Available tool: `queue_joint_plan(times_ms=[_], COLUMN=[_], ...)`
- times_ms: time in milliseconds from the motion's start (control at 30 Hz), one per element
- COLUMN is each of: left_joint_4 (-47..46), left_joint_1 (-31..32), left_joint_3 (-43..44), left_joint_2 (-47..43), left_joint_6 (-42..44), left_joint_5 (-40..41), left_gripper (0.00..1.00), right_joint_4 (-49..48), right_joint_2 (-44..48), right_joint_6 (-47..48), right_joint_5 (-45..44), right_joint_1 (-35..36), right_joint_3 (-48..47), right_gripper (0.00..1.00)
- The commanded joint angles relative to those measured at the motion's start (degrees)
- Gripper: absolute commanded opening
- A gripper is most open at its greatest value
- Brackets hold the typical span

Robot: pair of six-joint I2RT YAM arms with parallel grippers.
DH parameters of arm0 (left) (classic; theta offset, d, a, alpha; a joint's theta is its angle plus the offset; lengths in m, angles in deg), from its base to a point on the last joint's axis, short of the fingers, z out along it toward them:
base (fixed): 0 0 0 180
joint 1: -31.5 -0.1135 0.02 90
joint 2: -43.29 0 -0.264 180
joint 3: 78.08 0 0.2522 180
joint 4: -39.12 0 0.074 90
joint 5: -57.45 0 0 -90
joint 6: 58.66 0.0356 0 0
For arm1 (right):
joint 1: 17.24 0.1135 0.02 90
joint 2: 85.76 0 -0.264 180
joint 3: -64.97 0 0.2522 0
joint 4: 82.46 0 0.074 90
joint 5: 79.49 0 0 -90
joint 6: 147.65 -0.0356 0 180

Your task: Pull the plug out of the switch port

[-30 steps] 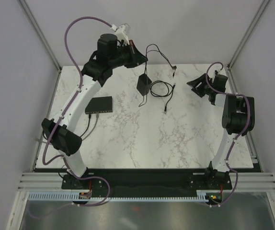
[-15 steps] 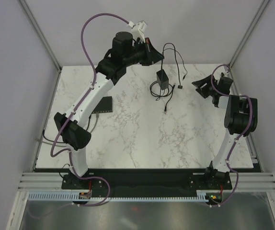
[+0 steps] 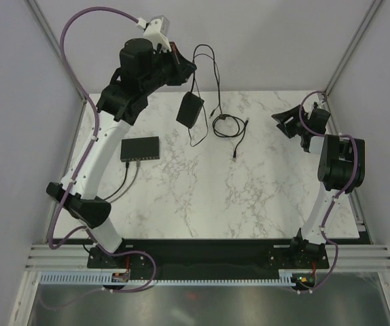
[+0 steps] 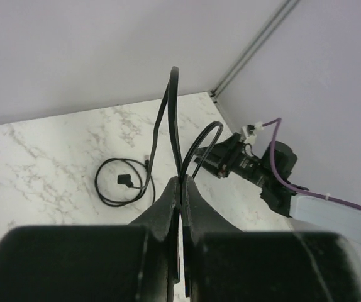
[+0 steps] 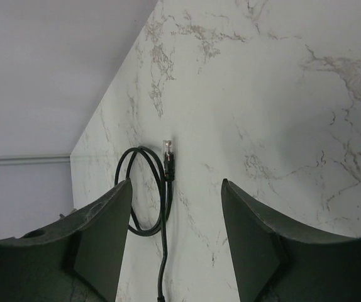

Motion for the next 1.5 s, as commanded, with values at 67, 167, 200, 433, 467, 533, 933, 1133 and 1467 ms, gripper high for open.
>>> queue_joint_plan(times_ms=[67,167,200,433,467,533,933,1133,1467], left_joint_4=[0.64,0.55,0.55,0.47,0.38,-0.24,-4.10,-6.12,-15.61], left_joint_1=[-4.74,-6.06,-6.41,-6.51,-6.51,-6.51,-6.59,-8.00,-10.89], left_joint_3=[-3.97,-4.68,-4.85,-6.08,-6.00,-6.00,-5.64,-6.70,-17.75], left_joint_2=[0.70,2.81,3.33,8.78,9.83,12.12,19.86,24.08,24.44], left_joint_6=[-2.38,-3.61,-4.14,-9.94,-10.20,-11.17,-15.04,-19.08,-24.53], left_joint_5=[-0.25,-1.83,-2.27,-3.42,-3.85,-4.21,0.18,-0.87,-2.09], left_gripper=[0.02,0.02,0.02,0.02,0.02,0.02,0.02,0.02,0.02], right_joint_4=[-3.37,-3.37,-3.28,-3.54,-3.54,-3.63,-4.24,-4.07,1.54], right_joint_2=[0.37,0.46,0.46,-0.07,-0.07,-0.24,-1.30,-1.91,-6.48], right_joint_6=[-0.54,-0.46,-0.37,-0.72,-0.72,-0.81,-1.51,-1.42,3.05], right_joint_5=[1.88,1.80,1.80,2.24,2.32,2.32,3.20,3.55,6.90], right_joint_1=[-0.19,-0.19,-0.19,-0.28,-0.28,-0.28,-0.45,-0.19,8.51], right_joint_3=[0.09,0.10,0.01,-0.25,-0.26,-0.25,-0.70,-1.13,-11.22], right_gripper=[0.67,0.67,0.67,0.67,0.67,0.67,0.67,0.66,0.45])
